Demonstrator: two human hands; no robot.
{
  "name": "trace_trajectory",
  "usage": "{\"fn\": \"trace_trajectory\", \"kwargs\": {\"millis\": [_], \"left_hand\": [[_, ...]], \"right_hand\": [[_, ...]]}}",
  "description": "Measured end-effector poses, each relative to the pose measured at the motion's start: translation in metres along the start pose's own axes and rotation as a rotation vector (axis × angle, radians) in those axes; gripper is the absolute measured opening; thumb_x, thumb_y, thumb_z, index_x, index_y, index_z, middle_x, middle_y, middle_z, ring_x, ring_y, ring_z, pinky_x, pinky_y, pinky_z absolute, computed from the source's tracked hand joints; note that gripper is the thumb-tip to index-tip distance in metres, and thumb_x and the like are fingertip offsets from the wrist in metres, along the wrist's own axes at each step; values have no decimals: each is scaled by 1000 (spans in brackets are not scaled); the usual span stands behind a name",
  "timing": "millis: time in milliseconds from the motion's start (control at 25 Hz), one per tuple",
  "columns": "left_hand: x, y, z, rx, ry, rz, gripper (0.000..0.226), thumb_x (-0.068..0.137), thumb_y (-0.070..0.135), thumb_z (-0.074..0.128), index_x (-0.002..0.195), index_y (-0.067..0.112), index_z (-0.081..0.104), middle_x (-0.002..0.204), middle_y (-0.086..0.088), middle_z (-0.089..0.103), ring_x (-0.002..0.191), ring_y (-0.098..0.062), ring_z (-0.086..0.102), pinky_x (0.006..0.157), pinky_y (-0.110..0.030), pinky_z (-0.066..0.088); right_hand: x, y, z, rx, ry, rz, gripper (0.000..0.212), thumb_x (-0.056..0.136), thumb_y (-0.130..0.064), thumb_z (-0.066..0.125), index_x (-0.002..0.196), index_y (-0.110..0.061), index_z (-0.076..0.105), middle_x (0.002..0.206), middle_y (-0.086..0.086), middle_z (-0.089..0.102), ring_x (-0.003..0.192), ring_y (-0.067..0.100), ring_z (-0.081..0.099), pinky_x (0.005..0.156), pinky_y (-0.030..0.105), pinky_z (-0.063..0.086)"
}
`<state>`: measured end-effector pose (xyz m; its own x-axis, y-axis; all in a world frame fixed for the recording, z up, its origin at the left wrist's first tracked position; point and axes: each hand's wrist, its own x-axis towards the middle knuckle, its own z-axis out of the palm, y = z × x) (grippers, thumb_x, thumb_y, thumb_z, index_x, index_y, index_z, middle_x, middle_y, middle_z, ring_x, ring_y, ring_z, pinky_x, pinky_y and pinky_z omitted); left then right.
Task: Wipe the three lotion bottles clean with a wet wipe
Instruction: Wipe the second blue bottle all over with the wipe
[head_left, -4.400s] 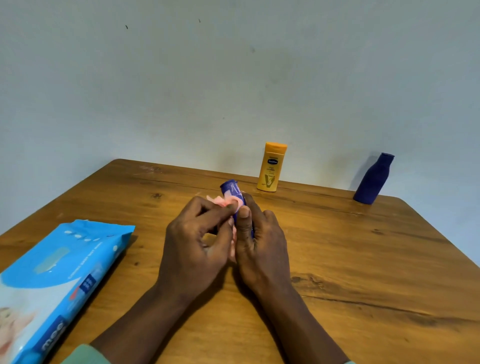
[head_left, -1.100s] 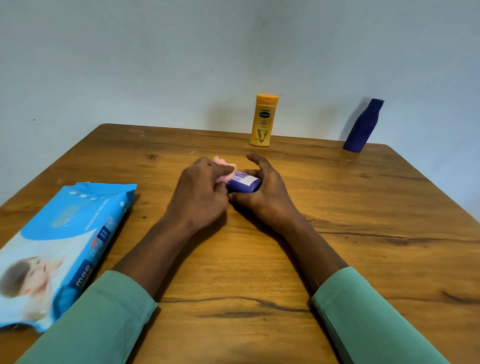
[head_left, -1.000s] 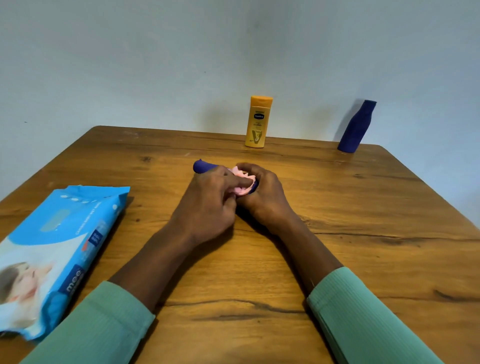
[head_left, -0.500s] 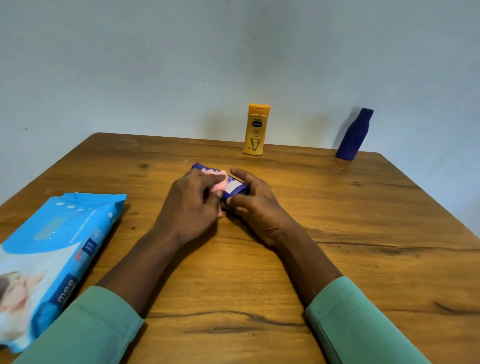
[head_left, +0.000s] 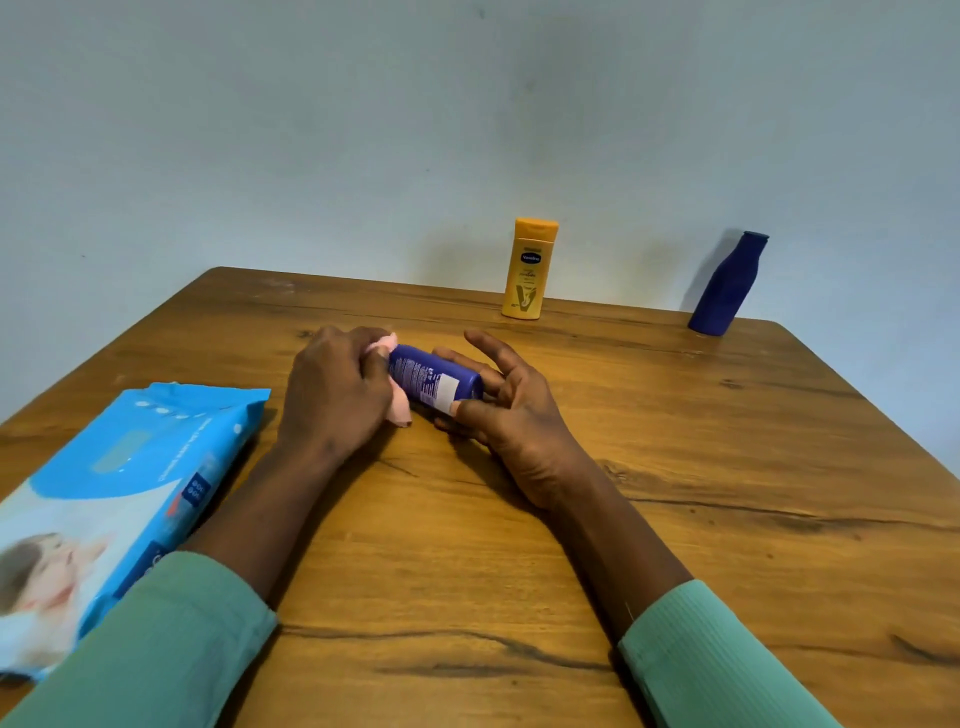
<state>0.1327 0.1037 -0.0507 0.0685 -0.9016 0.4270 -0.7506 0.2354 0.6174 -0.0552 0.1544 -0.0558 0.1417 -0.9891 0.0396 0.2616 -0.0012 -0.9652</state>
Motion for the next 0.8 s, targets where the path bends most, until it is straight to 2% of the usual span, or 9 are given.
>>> {"fn": "trace_trajectory", "kwargs": {"millis": [80, 160, 240, 320, 440, 560, 640, 720, 800], "left_hand": [[3, -6, -2, -19, -5, -64, 35, 104, 21, 57, 138, 19, 66, 129, -11, 66, 104, -13, 56, 74, -18, 44], [-2, 0, -1, -37, -10, -36, 33, 104, 23, 58, 135, 19, 67, 127, -10, 65, 106, -14, 58, 74, -16, 45], [-12, 14, 3, -76, -36, 83, 33, 104, 26, 58, 135, 19, 68, 124, -8, 64, 107, -16, 60, 82, -23, 52], [-25, 29, 8, -129, -86, 221, 34, 103, 26, 59, 135, 20, 67, 119, -3, 63, 106, -13, 60, 90, -27, 53], [-33, 36, 11, -205, -152, 305, 36, 101, 21, 63, 137, 23, 67, 111, 5, 61, 99, -7, 60, 90, -25, 51], [-33, 24, 11, -263, -270, 317, 41, 96, 13, 69, 136, 23, 67, 113, 6, 63, 101, -8, 63, 86, -34, 60], [-35, 19, 8, -279, -311, 334, 43, 93, 10, 73, 133, 23, 70, 109, 7, 63, 100, -9, 64, 81, -38, 63], [-35, 19, 7, -272, -292, 366, 42, 92, 9, 75, 131, 24, 72, 105, 8, 63, 97, -10, 65, 79, -38, 62], [-32, 20, 7, -257, -220, 366, 40, 93, 11, 74, 130, 25, 72, 105, 7, 62, 96, -10, 64, 81, -36, 60]], "right_hand": [[-3, 0, 3, -116, -2, -28, 82, 90, 18, 61, 158, -23, 37, 146, 1, 63, 126, 16, 65, 96, 31, 60], [-2, 2, 4, -140, 6, -27, 80, 91, 16, 63, 158, -21, 39, 146, 2, 61, 125, 17, 66, 97, 30, 60], [0, 5, 5, -86, 13, 0, 77, 91, 15, 65, 156, -19, 42, 144, 9, 60, 122, 24, 68, 92, 33, 62], [4, 8, 8, -20, -35, -3, 70, 91, 18, 62, 152, -14, 48, 139, 19, 61, 122, 32, 68, 94, 40, 61], [8, 3, 6, 123, -29, 16, 58, 92, 19, 49, 145, -6, 55, 134, 28, 64, 118, 36, 68, 100, 43, 57], [9, -2, -2, 455, 89, 151, 42, 102, -1, 47, 143, 0, 56, 139, 32, 61, 117, 38, 67, 106, 48, 55], [10, 0, -4, 547, 156, 169, 36, 109, -14, 49, 140, 2, 58, 134, 33, 64, 111, 38, 72, 98, 51, 59], [11, 0, -3, 516, 162, 158, 34, 110, -16, 46, 137, 1, 60, 132, 31, 66, 112, 39, 73, 96, 53, 60], [10, -2, -1, 383, 116, 145, 34, 111, -16, 43, 135, -3, 64, 130, 27, 69, 113, 36, 72, 94, 50, 61]]}}
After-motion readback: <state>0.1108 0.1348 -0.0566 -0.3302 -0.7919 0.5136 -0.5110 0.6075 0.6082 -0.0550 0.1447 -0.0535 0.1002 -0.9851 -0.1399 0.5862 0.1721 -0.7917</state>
